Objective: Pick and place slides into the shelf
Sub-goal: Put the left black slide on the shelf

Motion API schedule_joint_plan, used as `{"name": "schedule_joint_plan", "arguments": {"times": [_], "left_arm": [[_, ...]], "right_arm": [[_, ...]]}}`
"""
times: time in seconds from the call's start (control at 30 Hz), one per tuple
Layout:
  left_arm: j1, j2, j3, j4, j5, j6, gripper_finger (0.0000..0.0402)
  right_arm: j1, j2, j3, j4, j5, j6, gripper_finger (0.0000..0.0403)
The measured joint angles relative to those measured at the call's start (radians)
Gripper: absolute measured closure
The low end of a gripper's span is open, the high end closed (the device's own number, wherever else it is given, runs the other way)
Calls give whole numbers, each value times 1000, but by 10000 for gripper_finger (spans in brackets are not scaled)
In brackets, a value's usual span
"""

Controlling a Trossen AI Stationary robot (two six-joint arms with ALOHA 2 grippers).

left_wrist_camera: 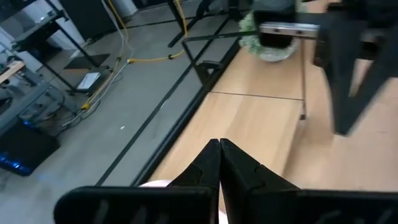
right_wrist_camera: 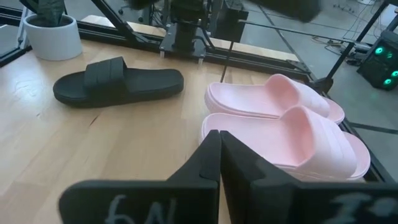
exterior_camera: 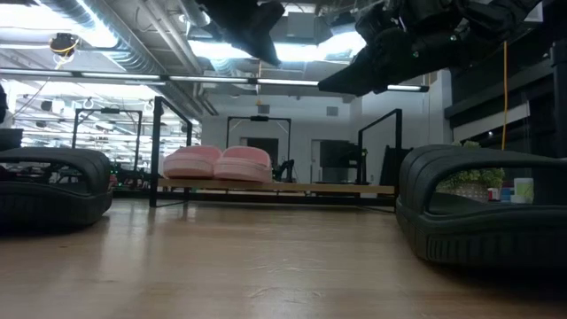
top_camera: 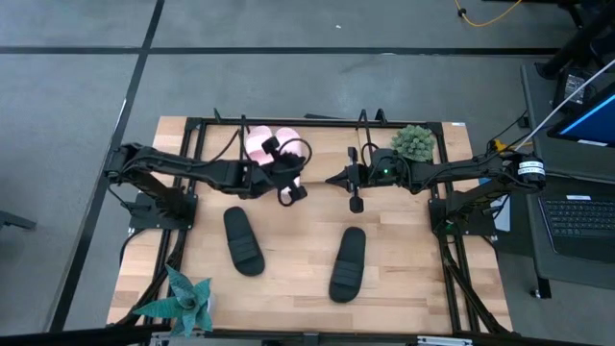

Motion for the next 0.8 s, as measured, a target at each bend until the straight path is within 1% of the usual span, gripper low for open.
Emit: {"name": "schedule_joint_plan", "arguments": {"times": [0.13,0.33,0.43,0.5,0.6,0.7,0.8], "left_arm": [[-31,0,-54,72,0,-8,401],[-81,-9,-134,211,-1,-18,401],[-140,-48,-173,292,-15,12,401],[-174,-83,-199,298,-41,24,401],[-212,-150,-244,310,-63,-3,401],[-245,-210,-297,328,-61,-41,401],[-270,-260,-349,355,-53,-36,401]], "right_arm": [[0,0,0,0,-3,21,395],[0,-3,0,-1,-77,24,395],[5,-22,0,-2,-79,36,395],[15,-48,0,2,-78,22,395],[28,-98,16,-2,-78,0,395],[39,-158,42,-67,-78,-4,395],[55,-214,76,-211,-50,-3,395]]}}
